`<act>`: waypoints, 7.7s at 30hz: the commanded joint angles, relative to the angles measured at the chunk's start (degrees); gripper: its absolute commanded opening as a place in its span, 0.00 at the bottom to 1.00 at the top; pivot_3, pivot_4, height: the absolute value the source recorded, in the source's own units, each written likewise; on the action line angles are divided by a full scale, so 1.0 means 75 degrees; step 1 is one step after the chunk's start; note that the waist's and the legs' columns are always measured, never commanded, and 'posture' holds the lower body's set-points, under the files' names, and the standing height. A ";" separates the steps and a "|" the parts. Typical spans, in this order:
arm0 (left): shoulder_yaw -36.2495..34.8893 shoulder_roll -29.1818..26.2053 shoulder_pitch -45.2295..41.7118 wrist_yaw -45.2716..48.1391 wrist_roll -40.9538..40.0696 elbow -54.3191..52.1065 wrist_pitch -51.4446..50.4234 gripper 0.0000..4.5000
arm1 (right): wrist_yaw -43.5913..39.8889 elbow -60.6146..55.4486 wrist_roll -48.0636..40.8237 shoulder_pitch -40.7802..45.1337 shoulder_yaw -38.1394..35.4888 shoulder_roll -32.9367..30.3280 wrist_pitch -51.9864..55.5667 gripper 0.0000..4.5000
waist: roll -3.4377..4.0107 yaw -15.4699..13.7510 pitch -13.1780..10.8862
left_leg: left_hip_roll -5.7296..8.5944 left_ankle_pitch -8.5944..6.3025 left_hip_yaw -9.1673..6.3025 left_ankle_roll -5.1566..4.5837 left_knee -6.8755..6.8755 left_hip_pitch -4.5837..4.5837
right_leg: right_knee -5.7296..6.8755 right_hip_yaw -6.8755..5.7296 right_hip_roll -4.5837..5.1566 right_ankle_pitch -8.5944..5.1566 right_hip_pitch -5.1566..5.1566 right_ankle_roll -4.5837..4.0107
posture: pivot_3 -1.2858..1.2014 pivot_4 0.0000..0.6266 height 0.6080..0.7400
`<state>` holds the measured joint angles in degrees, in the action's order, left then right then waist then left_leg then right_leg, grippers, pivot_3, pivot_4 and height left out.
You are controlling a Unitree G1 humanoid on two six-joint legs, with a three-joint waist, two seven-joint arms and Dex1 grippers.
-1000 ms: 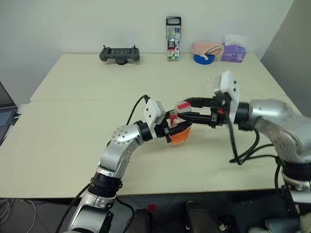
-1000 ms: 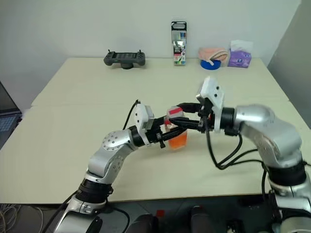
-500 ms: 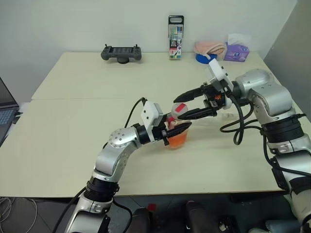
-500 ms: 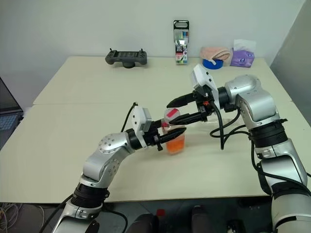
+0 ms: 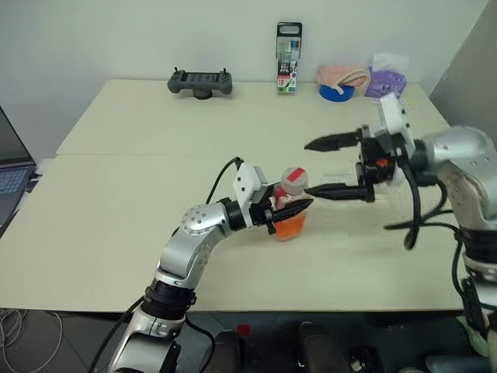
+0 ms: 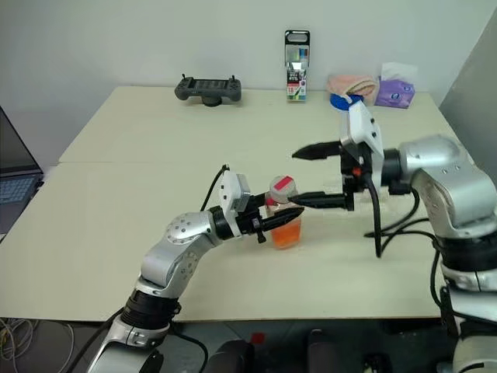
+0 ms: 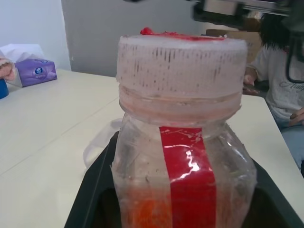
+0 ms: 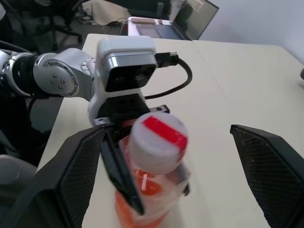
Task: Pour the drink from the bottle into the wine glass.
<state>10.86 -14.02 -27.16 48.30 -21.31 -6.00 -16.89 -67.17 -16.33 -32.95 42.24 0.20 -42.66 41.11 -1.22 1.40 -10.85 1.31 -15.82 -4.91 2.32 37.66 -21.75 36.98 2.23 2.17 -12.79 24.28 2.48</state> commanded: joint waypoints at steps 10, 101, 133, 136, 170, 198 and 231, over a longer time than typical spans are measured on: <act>-0.0125 0.0178 -0.0403 0.0057 -0.0038 0.0230 0.0512 0.40 | 0.5555 -0.3682 -0.1580 -0.1300 -0.1681 0.1450 0.3347 1.00 | 0.0001 0.0011 0.0001 | 0.0004 0.0003 0.0006 -0.0002 0.0054 -0.0003 | 0.0006 0.0011 -0.0021 0.0027 -0.0018 0.0031 | 0.52 0.24 1.00; -0.0072 0.0513 -0.0788 0.0357 0.0343 0.1082 0.1059 0.39 | 0.6920 -0.4138 -0.1430 -0.1454 -0.1155 0.1953 0.3715 1.00 | 0.0007 0.0029 0.0002 | 0.0003 0.0006 0.0020 -0.0009 0.0059 -0.0007 | 0.0002 0.0020 -0.0029 0.0045 -0.0012 0.0024 | 0.52 0.24 1.00; -0.0016 0.0453 -0.0491 0.0204 0.0389 0.0803 0.1017 0.39 | 0.7530 -0.2681 0.0237 -0.0936 0.0103 0.2623 0.2582 1.00 | 0.0008 0.0040 0.0003 | -0.0001 0.0006 0.0014 -0.0011 0.0053 -0.0009 | -0.0002 0.0018 -0.0036 0.0050 -0.0010 0.0015 | 0.52 0.24 1.00; -0.0013 0.0451 -0.0487 0.0184 0.0387 0.0788 0.1003 0.39 | 0.7448 -0.2728 0.0190 -0.1004 -0.0085 0.2505 0.2635 1.00 | 0.0008 0.0040 0.0003 | -0.0002 0.0006 0.0014 -0.0011 0.0053 -0.0008 | -0.0001 0.0017 -0.0036 0.0050 -0.0010 0.0015 | 0.52 0.24 1.00; -0.0084 0.0302 -0.0547 0.0209 0.0398 0.0973 0.1028 0.38 | 0.6857 -0.4075 -0.1734 -0.2343 -0.1234 0.1622 0.3009 1.00 | 0.0008 0.0039 0.0003 | -0.0006 0.0006 0.0016 -0.0012 0.0054 -0.0006 | -0.0001 0.0021 -0.0045 0.0033 -0.0013 0.0045 | 0.52 0.24 1.00; -0.0078 0.0307 -0.0401 0.0068 0.0413 0.0710 0.0938 0.38 | 0.7387 -0.2309 -0.0081 -0.0841 0.0285 0.2680 0.2045 1.00 | 0.0008 0.0048 0.0003 | -0.0006 0.0007 0.0014 -0.0013 0.0052 -0.0006 | -0.0002 0.0019 -0.0045 0.0048 -0.0011 0.0019 | 0.52 0.24 1.00; -0.0068 0.0284 -0.0491 0.0067 0.0441 0.0854 0.1010 0.38 | 0.7382 -0.3137 -0.1470 -0.1592 -0.0739 0.2913 0.2913 1.00 | 0.0008 0.0043 0.0003 | -0.0006 0.0007 0.0013 -0.0012 0.0052 -0.0006 | -0.0002 0.0020 -0.0044 0.0042 -0.0012 0.0029 | 0.52 0.24 1.00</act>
<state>10.91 -12.11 -29.87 48.57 -17.57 2.78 -10.75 -12.23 -38.54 -42.17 29.60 -3.44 -21.21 62.77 -1.16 1.72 -10.82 1.27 -15.76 -4.81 2.23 38.05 -21.79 36.97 2.38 1.83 -12.48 24.19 2.70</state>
